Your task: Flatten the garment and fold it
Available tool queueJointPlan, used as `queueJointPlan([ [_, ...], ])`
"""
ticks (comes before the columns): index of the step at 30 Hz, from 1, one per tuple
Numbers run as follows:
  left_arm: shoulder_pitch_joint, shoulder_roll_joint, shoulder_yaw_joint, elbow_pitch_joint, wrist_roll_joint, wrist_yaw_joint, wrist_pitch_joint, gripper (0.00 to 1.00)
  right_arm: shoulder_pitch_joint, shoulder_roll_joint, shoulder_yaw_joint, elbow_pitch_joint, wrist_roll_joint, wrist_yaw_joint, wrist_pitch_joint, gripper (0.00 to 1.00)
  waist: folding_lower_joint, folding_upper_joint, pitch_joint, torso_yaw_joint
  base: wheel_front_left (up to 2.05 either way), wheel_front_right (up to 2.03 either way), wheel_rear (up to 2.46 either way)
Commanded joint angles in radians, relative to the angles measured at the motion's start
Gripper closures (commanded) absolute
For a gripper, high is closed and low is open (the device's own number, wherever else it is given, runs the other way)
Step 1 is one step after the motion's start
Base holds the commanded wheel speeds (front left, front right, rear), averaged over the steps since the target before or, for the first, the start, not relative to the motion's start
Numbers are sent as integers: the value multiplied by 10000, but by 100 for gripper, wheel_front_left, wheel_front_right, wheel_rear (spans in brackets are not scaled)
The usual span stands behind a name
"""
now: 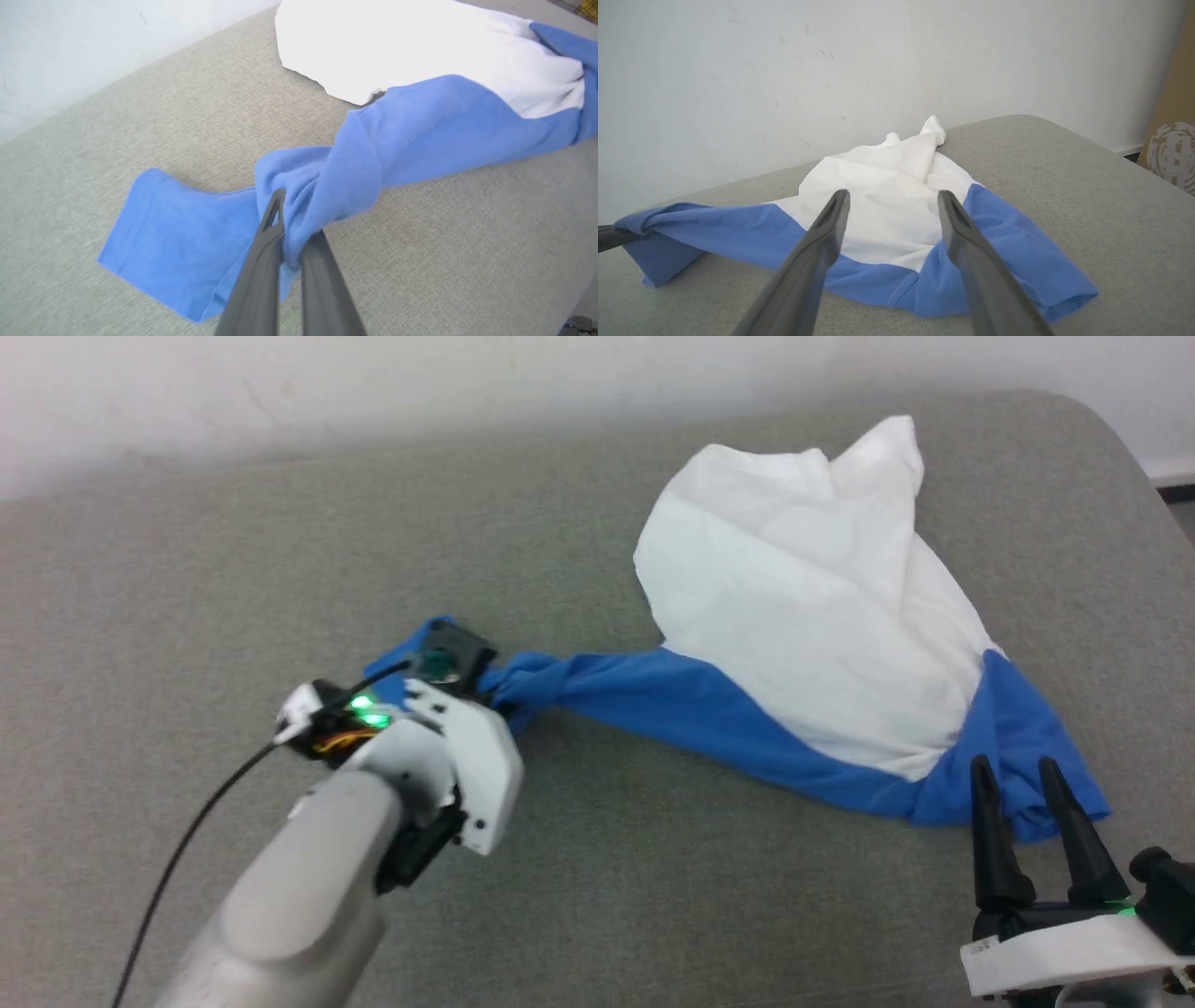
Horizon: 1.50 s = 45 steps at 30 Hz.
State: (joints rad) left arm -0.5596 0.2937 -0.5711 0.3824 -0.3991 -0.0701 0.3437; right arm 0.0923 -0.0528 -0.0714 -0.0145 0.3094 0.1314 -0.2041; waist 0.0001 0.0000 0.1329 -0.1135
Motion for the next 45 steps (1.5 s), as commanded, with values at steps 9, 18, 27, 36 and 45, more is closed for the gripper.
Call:
queueJointPlan([
  [9, 3795, 2489, 2787, -5003, -940, 3010, 1460, 100, 375, 26, -75, -160, 40, -7, 56, 0, -1, 0, -359, 541, 0, 0, 0],
  [18, 6577, 2898, 4910, -5521, -1992, 4379, 1426, 100, 359, 26, -105, -251, -80, -7, 255, 0, -1, 0, -271, 616, 0, 0, 0],
  [27, 6116, 1381, 4699, -3872, -1869, 3899, -1549, 0, 339, 26, 59, -239, -270, -7, 498, 0, -1, 0, -442, 448, 0, 0, 0],
  [36, 6126, 177, 4263, -3673, -1062, 3375, -5373, 0, 569, 26, 50, -303, -363, -7, 851, 0, -1, 0, -943, 443, 0, 0, 0],
  [45, 6339, -518, 3774, -4061, 41, 2891, -6043, 0, 651, 26, 197, -189, -475, -7, 1555, 0, -1, 0, -1064, 620, 0, 0, 0],
])
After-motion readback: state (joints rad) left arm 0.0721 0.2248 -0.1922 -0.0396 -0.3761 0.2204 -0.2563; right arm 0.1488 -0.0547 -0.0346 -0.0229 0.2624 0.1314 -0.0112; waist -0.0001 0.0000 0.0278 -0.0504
